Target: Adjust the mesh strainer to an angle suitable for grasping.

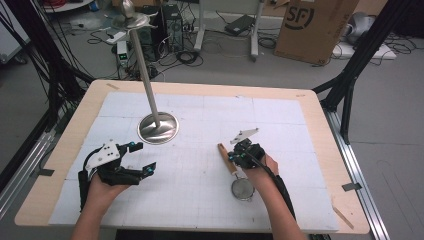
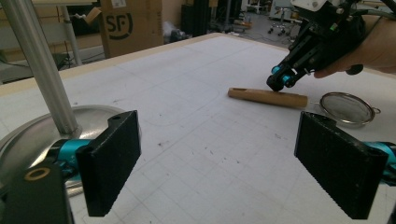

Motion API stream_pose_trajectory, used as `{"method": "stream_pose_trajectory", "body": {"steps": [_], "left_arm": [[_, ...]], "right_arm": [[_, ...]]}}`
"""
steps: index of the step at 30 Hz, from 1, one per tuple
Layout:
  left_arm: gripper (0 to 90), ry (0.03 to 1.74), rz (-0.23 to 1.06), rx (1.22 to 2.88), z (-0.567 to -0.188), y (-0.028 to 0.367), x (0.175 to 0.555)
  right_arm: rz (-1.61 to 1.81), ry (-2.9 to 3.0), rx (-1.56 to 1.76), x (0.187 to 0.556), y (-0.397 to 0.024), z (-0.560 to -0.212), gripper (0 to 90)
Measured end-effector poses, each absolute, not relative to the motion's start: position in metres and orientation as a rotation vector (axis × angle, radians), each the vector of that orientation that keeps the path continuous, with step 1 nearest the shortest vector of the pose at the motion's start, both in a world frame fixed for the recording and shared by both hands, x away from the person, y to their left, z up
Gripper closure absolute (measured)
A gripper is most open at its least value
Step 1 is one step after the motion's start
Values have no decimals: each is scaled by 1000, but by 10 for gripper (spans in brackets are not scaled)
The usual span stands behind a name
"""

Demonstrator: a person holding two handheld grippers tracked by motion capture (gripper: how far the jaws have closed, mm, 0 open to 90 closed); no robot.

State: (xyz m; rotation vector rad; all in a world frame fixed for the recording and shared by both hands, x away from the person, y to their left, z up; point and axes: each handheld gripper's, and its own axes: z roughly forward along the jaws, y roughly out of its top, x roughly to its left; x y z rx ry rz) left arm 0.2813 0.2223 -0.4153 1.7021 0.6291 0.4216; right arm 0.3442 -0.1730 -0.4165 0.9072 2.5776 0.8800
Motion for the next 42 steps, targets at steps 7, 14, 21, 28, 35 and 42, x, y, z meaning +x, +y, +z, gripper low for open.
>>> {"method": "stream_pose_trajectory", "body": {"steps": [7,14,21,28,35,42], "left_arm": [[151,632,424,1697,-415,223,281],[151,633,424,1699,-415,224,281],[151,634,425,1700,-415,224,281],[151,635,426,1696,-415,225,281],[151,634,428,1699,-415,225,281],[151,633,426,1702,-416,224,281]], "right_arm": [[889,2641,835,336,-154,-416,893],[905,2691,736,327,-138,-417,893],[910,2709,703,321,-134,-416,892],[976,2689,718,315,-143,-406,867],[986,2695,750,307,-151,-407,754],[989,2696,799,304,-155,-414,679]]}}
